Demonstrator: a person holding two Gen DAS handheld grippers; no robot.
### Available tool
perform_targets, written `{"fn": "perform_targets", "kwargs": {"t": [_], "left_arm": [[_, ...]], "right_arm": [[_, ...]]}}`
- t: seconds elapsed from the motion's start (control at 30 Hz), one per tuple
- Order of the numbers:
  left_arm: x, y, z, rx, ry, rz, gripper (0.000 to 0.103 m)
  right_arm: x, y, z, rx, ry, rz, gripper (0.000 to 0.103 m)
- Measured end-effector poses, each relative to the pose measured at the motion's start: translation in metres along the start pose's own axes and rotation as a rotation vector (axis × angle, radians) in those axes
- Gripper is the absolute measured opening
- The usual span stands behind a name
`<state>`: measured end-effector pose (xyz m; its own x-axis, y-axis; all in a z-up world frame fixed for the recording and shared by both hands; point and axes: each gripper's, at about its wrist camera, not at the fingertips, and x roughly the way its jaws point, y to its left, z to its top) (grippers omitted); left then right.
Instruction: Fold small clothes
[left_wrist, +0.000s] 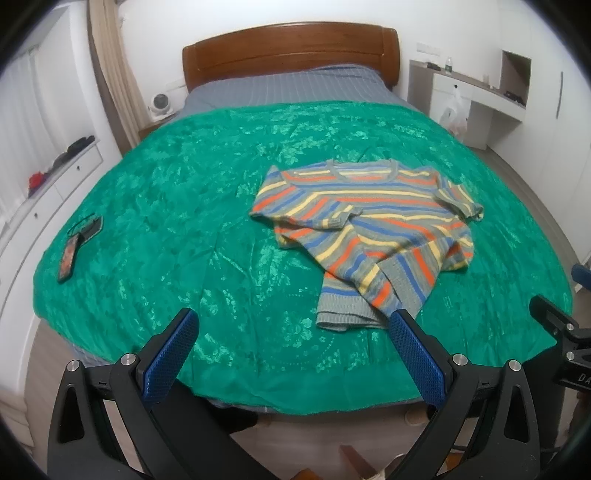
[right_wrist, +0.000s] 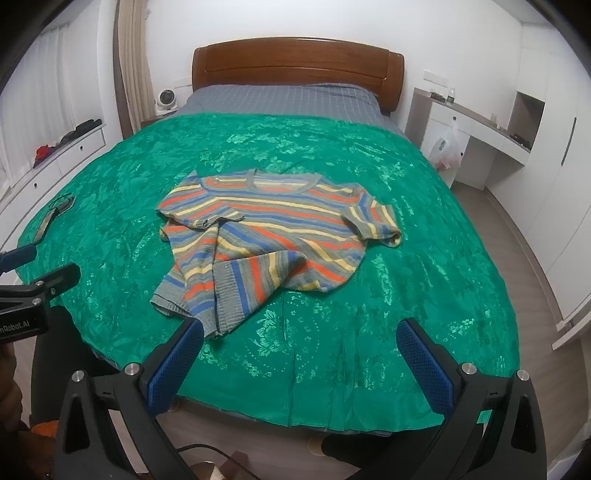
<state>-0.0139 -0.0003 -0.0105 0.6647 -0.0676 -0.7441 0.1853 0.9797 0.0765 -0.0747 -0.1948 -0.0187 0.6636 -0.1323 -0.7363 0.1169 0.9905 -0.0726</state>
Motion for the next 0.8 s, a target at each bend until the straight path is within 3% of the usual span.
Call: {"fn": "perform_targets", "kwargs": {"t": [0.8], "left_arm": [[0.005,0.002,-0.005,-0.007,0.026,-0.014,0.103]], "right_arm": [[0.006,0.014,-0.004,-0.022,0.019,0.003,0.103]]}}
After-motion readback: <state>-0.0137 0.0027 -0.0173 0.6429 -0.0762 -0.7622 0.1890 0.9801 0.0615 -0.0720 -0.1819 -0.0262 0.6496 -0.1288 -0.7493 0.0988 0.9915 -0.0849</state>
